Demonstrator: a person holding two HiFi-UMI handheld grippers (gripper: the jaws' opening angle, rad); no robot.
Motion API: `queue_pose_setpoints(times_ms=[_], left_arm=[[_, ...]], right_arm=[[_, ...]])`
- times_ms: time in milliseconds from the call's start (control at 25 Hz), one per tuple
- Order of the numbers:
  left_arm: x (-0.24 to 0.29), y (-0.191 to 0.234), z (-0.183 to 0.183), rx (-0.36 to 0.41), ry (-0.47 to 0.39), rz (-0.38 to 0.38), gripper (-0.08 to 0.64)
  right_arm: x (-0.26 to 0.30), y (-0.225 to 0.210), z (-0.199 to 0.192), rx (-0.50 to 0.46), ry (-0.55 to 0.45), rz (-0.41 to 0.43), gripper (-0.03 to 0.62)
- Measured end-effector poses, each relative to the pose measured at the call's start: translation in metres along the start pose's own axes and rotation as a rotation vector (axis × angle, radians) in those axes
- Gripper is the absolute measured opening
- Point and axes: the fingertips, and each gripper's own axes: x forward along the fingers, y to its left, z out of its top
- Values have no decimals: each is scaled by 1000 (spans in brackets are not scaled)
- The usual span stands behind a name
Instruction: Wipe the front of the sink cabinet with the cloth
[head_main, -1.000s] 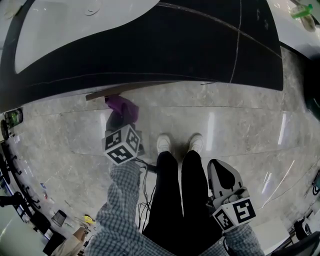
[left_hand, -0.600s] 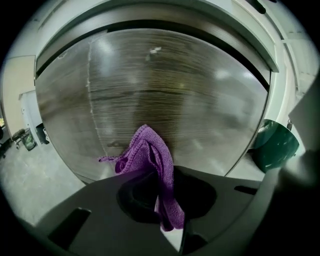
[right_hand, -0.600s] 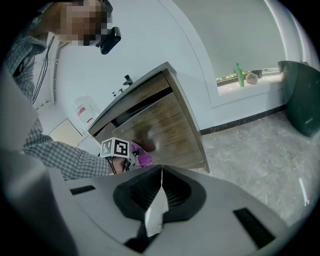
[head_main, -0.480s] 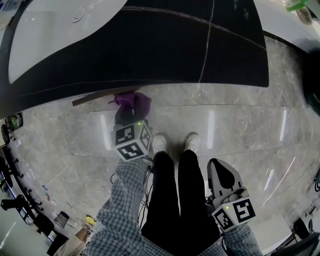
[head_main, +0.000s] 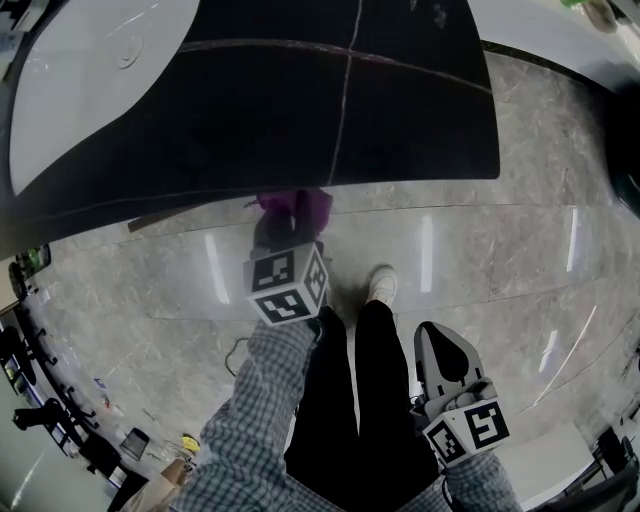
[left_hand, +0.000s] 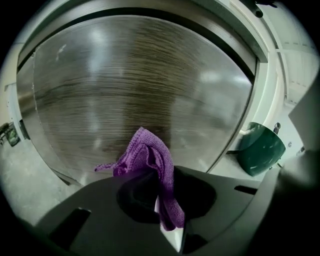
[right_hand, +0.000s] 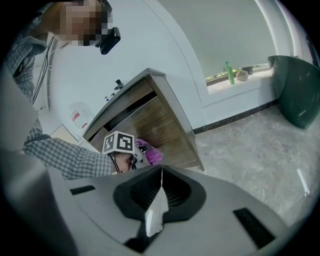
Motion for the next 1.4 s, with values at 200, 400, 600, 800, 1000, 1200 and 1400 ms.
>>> queue_pose_setpoints(times_ms=[200, 400, 600, 800, 1000, 1200, 1400], left_arm=[[10, -31, 2, -5, 5, -43, 54], [20, -62, 4, 26, 16, -95, 54], [28, -90, 4, 36, 24, -145, 54], [38, -121, 2, 79, 37, -210, 54], [44, -150, 2, 120, 46, -276, 54], [47, -183, 3, 163, 49, -375, 54], [42, -212, 1, 182, 61, -483, 54]], right_arm=[[-3, -14, 3, 21, -13, -13, 18], [-8, -27, 6, 49, -22, -37, 18], [-12, -35, 4, 77, -35, -57, 18], [-17, -45, 2, 100, -50, -72, 18], [-23, -53, 1, 113, -60, -87, 18], [-28, -59, -1, 119, -67, -96, 18], [-33, -62, -3, 125, -75, -108, 18]])
